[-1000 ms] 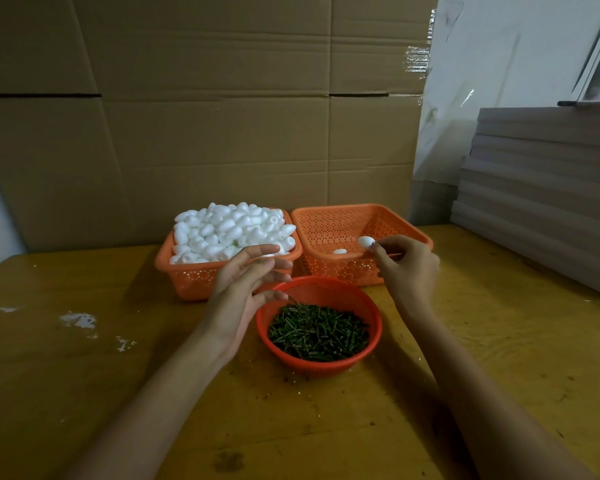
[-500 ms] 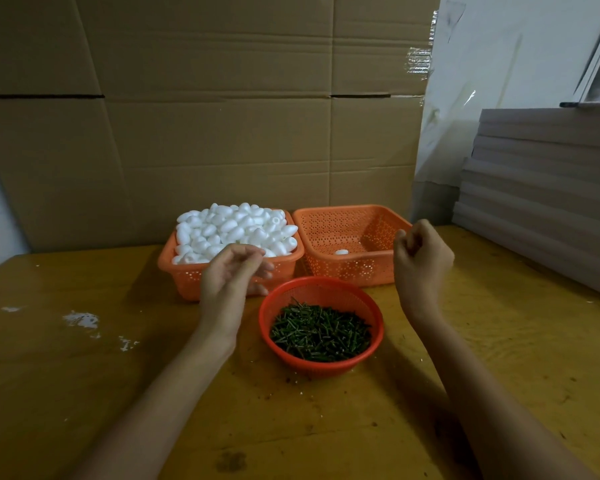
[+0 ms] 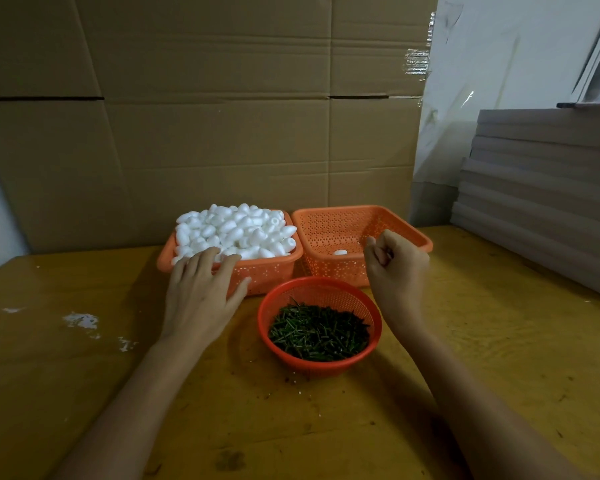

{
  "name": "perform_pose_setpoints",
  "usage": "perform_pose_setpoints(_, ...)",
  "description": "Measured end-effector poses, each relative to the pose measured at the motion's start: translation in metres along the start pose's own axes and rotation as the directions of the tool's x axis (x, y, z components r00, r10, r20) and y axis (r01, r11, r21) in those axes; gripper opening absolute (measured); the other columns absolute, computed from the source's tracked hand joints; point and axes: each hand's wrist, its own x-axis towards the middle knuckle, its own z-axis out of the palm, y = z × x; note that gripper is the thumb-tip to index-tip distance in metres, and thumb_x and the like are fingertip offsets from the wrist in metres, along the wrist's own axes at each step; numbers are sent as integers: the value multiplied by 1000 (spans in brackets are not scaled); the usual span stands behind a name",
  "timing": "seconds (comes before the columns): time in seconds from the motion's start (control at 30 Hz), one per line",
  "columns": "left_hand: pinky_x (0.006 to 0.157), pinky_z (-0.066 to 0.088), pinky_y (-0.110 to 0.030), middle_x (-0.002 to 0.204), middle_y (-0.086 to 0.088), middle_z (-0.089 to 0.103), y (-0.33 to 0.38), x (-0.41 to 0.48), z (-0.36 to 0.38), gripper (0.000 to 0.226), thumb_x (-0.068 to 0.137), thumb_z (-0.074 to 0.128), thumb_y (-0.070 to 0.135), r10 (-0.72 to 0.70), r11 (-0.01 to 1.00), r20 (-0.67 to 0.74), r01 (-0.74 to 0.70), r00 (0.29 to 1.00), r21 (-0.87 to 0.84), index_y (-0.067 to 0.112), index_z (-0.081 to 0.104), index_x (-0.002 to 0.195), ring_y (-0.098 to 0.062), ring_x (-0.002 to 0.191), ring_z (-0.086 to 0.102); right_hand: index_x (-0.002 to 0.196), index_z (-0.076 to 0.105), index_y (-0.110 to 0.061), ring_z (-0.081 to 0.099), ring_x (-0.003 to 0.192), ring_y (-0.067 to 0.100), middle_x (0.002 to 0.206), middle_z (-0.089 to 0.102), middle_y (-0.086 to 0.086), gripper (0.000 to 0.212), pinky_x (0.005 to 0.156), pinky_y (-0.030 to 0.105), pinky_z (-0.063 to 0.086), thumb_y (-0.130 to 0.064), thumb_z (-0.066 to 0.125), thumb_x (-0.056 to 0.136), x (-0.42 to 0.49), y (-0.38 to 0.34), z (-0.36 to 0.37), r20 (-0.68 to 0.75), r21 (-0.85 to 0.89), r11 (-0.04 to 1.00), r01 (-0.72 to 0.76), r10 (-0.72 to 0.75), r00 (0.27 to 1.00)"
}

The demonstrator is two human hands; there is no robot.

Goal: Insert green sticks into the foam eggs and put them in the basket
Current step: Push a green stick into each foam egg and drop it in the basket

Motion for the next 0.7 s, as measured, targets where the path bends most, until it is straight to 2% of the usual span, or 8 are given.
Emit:
perform_pose_setpoints(0.1,104,44,-51,129,-14,68,1,1,0,64,101,31,58,-4,999,28,3,1000,48,17,68,134,-35,118,64,62,37,-8,36,52,13,56,39,-3,45,49,44,43,5,69,92,0,-4,-1,-17,7,1000,28,-28,999)
perform_pose_setpoints(0.3,107,41,-50,129,-11,68,1,4,3,67,100,27,63,-39,999,53,38,998,15,20,67,133,-33,121,62,62,38,-9,37,52,14,56,40,-2,45,48,43,41,4,67,93,0,-8,-2,-31,5,999,37,-37,999)
perform_pose_setpoints(0.47,108,38,-49,126,-8,70,5,6,6,52,105,45,55,-81,996,25,82,996,-26,14,69,125,-31,120,62,62,39,-7,43,51,25,56,43,4,44,48,46,43,3,67,94,0,-11,-3,-38,20,999,34,-33,999)
perform_pose_setpoints(0.57,113,33,-47,134,-6,69,5,8,8,46,105,55,51,-111,992,35,113,993,-53,14,67,130,-29,127,59,62,38,-7,42,51,27,55,43,5,44,49,47,44,3,67,94,-1,-12,-3,-41,15,999,40,-39,998)
perform_pose_setpoints(0.7,118,30,-48,152,-6,59,4,9,9,51,105,55,52,-124,990,45,127,991,-62,14,64,137,-28,139,54,61,37,-9,40,51,23,55,39,0,46,49,47,44,4,67,93,-1,-14,-2,-35,21,998,54,-54,998)
